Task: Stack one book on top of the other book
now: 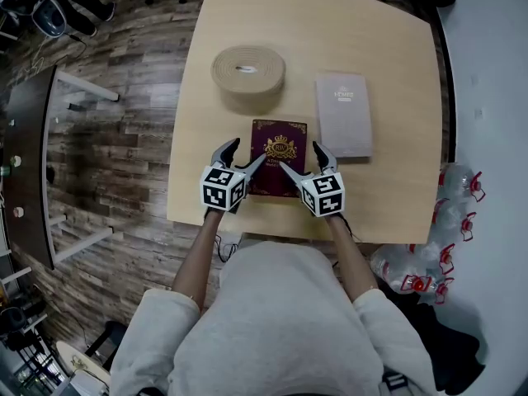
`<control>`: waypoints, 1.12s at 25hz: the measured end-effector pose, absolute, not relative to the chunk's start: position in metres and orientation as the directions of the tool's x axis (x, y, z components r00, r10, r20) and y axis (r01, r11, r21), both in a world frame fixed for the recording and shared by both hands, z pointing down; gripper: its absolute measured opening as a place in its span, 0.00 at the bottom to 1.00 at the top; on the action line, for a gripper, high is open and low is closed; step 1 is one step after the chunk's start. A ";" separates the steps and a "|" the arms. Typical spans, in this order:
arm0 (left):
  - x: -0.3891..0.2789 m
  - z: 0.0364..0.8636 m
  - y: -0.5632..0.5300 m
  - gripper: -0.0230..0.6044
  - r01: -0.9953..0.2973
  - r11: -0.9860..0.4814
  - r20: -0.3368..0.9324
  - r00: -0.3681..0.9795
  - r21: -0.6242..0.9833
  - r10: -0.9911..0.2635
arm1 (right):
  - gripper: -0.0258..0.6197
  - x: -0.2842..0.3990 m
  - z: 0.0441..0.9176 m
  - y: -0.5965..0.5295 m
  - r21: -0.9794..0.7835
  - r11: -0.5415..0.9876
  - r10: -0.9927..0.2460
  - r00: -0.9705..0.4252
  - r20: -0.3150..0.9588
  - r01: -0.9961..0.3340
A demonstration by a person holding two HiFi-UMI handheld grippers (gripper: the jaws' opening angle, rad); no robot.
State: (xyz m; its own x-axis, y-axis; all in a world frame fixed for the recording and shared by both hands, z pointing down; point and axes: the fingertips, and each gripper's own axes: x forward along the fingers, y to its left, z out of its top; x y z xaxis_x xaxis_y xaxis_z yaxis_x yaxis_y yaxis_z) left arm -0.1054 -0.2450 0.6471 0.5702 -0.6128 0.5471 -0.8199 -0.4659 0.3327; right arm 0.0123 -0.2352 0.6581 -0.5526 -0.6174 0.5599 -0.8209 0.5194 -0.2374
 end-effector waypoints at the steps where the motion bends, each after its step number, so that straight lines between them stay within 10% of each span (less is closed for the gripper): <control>1: -0.104 0.650 -0.246 0.60 -0.819 -0.464 0.552 0.571 0.337 -0.607 | 0.72 0.011 0.661 -0.235 -0.241 0.520 -0.610 -0.553 0.568 -0.820; 28: -0.099 0.697 -0.225 0.60 -0.811 -0.435 0.640 0.580 0.392 -0.505 | 0.71 0.003 0.710 -0.211 -0.341 0.508 -0.452 -0.581 0.676 -0.791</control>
